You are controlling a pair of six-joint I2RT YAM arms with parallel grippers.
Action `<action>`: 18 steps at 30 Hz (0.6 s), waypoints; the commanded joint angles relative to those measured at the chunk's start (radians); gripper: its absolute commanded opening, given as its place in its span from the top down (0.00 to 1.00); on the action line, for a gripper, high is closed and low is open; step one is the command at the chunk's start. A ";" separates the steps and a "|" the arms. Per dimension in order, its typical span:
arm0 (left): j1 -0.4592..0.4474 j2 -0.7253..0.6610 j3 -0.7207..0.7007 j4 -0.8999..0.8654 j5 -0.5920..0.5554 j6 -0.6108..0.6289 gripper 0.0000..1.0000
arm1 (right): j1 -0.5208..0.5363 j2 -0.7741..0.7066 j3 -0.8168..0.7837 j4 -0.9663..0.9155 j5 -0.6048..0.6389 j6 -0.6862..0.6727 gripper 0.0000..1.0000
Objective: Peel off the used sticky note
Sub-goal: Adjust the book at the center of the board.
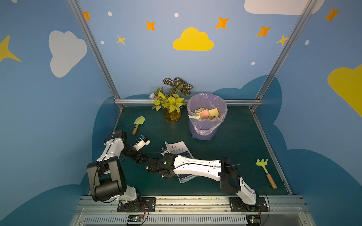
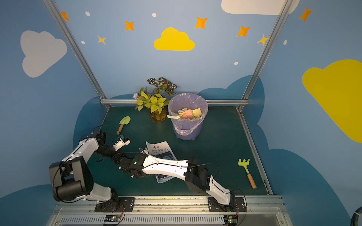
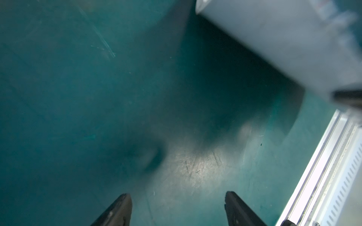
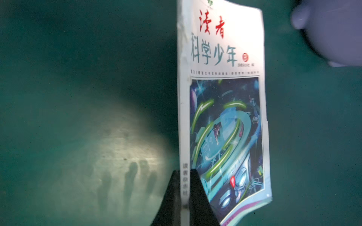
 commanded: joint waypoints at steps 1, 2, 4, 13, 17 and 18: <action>0.004 0.003 0.017 -0.015 -0.003 0.021 0.21 | -0.047 0.041 0.045 0.268 -0.149 0.024 1.00; 0.004 0.004 0.016 -0.014 -0.004 0.021 0.21 | -0.059 0.051 0.046 0.314 -0.178 0.032 1.00; 0.003 0.010 0.017 -0.013 -0.004 0.017 0.21 | -0.081 0.068 0.046 0.378 -0.203 0.068 0.97; -0.025 0.018 0.005 0.007 -0.024 0.005 0.22 | -0.120 0.042 -0.002 0.492 -0.212 0.117 0.17; -0.067 0.053 0.010 0.045 -0.052 -0.039 0.24 | -0.116 -0.095 -0.160 0.585 -0.194 0.087 0.06; -0.082 0.059 0.010 0.050 -0.055 -0.049 0.24 | -0.116 -0.135 -0.201 0.608 -0.191 0.075 0.05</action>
